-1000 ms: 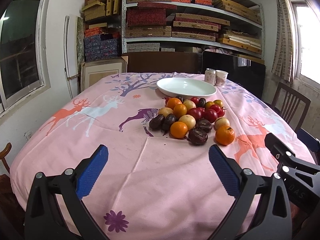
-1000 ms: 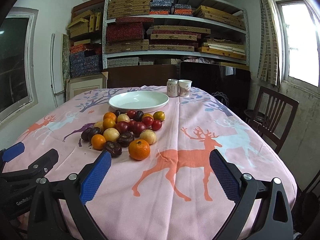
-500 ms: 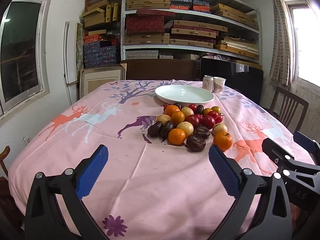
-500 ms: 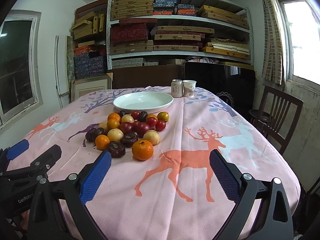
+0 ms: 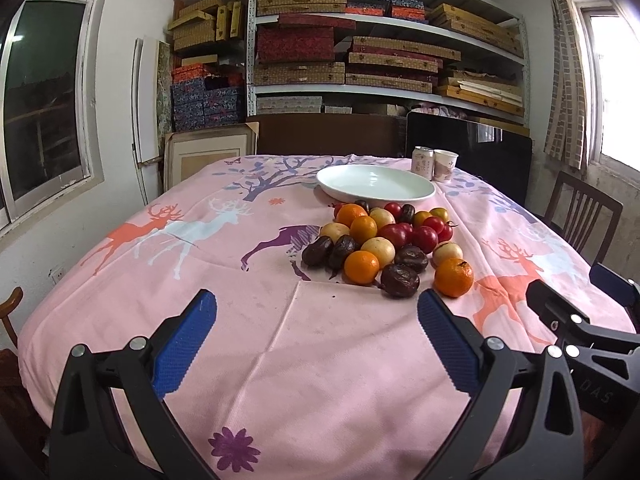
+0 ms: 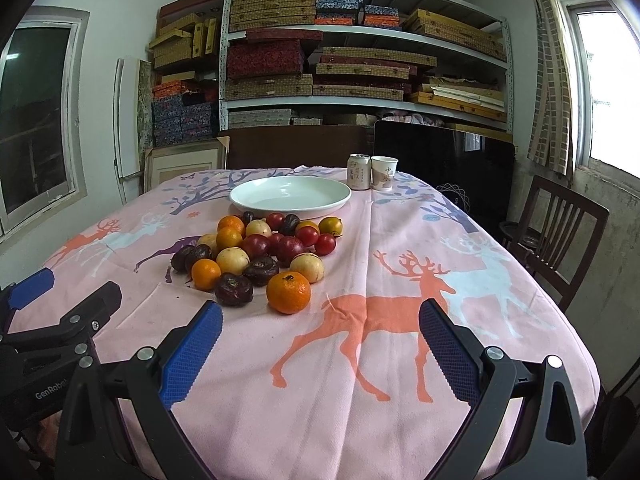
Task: Organize fruits
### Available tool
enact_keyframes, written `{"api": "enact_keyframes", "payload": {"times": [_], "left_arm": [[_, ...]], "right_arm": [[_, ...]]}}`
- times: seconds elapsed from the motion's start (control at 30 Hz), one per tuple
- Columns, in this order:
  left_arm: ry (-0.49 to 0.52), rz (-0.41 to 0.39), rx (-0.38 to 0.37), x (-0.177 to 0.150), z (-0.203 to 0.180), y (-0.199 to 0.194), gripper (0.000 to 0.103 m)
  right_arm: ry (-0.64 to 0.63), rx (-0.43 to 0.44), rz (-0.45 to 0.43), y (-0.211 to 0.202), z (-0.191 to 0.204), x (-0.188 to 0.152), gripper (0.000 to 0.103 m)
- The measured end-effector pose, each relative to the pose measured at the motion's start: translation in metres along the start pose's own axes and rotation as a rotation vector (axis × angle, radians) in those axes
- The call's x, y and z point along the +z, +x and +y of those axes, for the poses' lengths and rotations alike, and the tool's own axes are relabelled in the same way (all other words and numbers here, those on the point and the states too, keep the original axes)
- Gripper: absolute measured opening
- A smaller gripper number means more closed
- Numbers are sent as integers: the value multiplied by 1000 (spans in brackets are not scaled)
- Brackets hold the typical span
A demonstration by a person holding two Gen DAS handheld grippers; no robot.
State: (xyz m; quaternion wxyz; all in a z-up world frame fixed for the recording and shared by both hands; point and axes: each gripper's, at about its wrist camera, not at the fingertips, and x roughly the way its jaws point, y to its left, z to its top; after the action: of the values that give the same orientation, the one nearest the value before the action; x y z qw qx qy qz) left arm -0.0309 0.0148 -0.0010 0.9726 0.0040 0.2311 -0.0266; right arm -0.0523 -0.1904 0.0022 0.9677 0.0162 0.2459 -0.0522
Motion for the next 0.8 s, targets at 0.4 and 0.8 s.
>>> {"api": "enact_keyframes", "payload": {"times": [0.4,0.8], "left_arm": [[-44,5,-2,-2,7,5,99],[-65,54,-54,-8,10,36,99]], "right_arm": [[28,1,-23,0,-4,-2,99],[28,27,11,19,-6,-5,99]]}}
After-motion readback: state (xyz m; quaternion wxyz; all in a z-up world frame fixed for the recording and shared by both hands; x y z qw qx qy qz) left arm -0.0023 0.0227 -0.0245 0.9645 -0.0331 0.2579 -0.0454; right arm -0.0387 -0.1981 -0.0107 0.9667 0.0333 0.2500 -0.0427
